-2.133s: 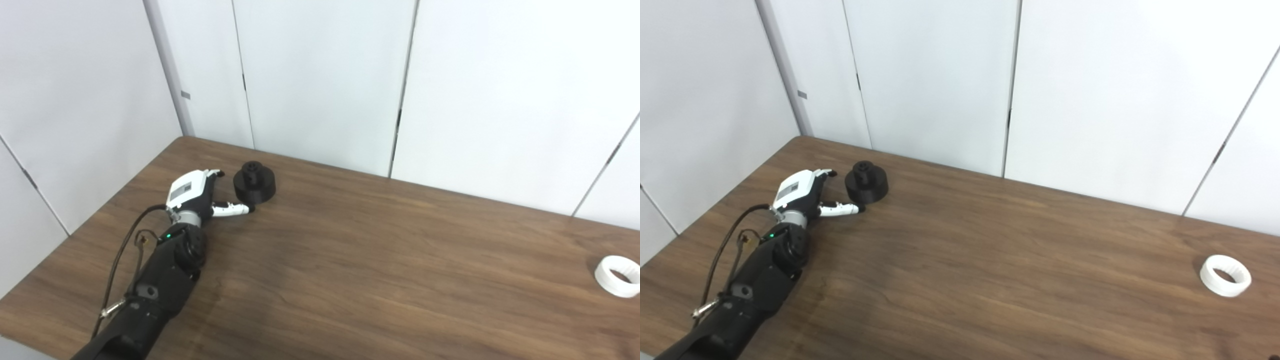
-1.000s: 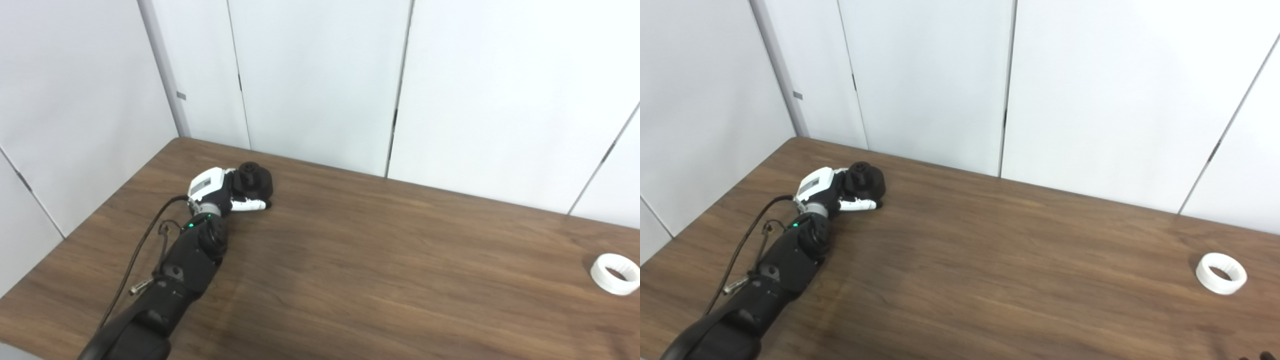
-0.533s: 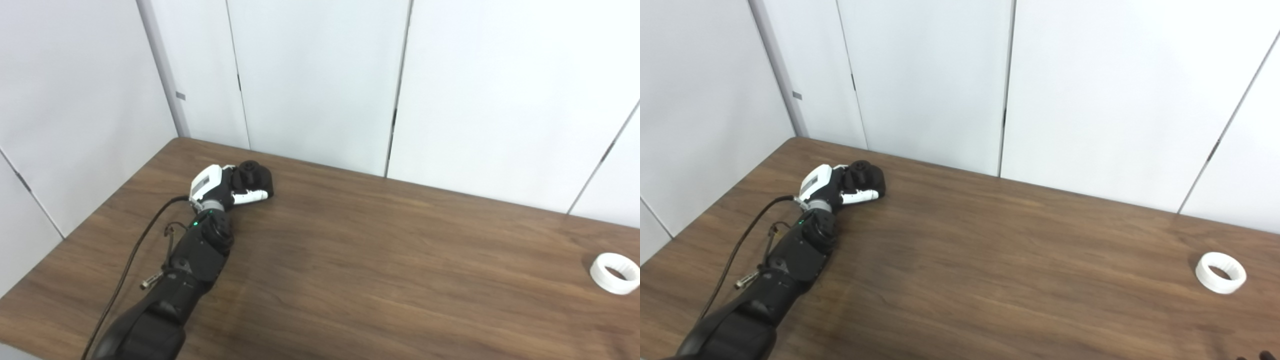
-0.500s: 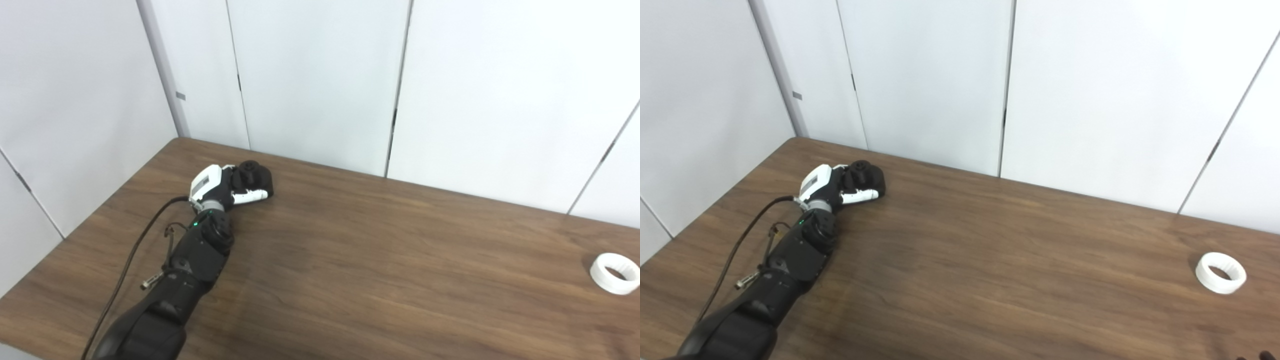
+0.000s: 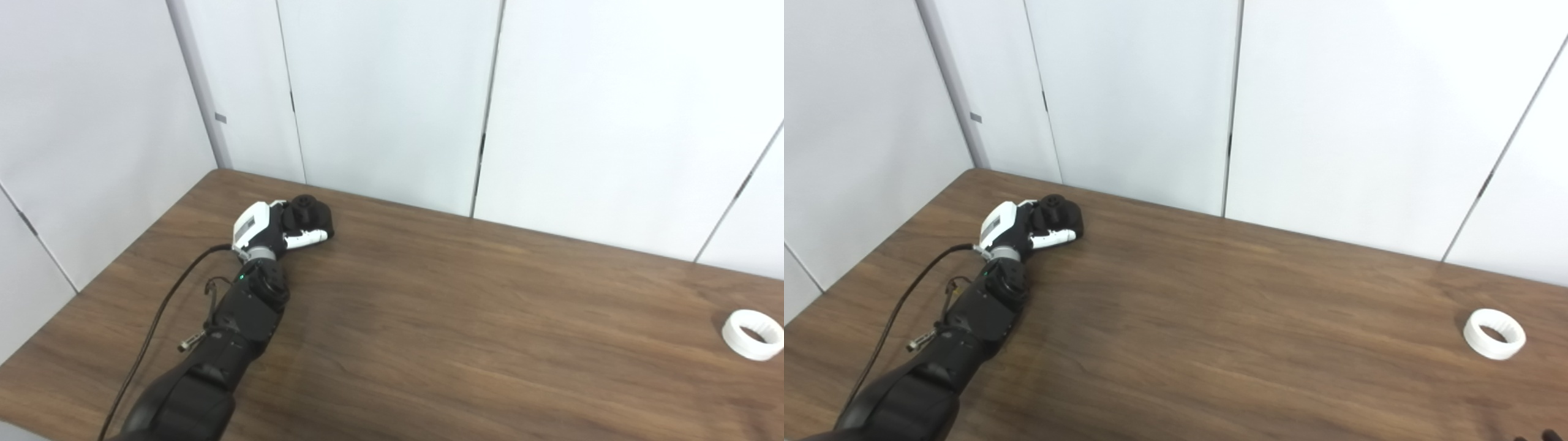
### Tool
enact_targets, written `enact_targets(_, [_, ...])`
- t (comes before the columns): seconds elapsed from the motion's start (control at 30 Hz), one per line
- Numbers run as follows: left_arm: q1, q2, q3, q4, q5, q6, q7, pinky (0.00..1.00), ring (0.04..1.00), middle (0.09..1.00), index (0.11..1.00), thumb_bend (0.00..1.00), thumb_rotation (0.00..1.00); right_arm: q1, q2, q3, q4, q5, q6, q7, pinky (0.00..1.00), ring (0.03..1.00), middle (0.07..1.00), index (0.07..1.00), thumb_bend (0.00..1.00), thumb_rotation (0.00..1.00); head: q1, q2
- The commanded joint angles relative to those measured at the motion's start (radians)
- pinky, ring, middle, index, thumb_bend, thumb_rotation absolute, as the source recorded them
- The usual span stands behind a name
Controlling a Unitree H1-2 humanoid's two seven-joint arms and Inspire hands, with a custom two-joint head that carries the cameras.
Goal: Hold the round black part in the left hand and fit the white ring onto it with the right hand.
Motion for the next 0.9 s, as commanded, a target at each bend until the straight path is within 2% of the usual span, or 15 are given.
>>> enact_targets(0.0, [-0.032,0.011,-0.004,0.019,-0.005,-0.002,0.003,1.0,0.971,0.922,0.838,1.0,0.49,0.002,-0.017,-0.004,-0.008,0.005,-0.002,0.003,1.0,0.973,0.876,0.939,0.63,1.0,0.001,0.001])
enact_targets(0.3, [-0.022,0.011,-0.032,0.028,0.004,0.017,0.007,1.0,0.983,0.928,0.833,1.0,0.45,0.001,-0.021,-0.01,-0.004,0.015,-0.004,0.005,1.0,0.965,0.864,0.932,0.62,1.0,0.007,0.007])
enact_targets(0.57, [-0.032,0.007,-0.04,0.074,0.018,0.029,0.045,1.0,0.998,0.944,0.821,1.0,0.45,-0.001,-0.026,-0.009,-0.005,0.014,0.003,0.004,1.0,0.973,0.868,0.935,0.63,1.0,0.006,0.008])
enact_targets(0.87, [-0.032,0.004,-0.05,0.088,0.018,0.033,0.05,1.0,0.988,0.933,0.808,1.0,0.47,-0.002,-0.027,-0.012,-0.001,0.016,0.001,-0.003,1.0,0.964,0.858,0.931,0.63,1.0,0.008,0.012])
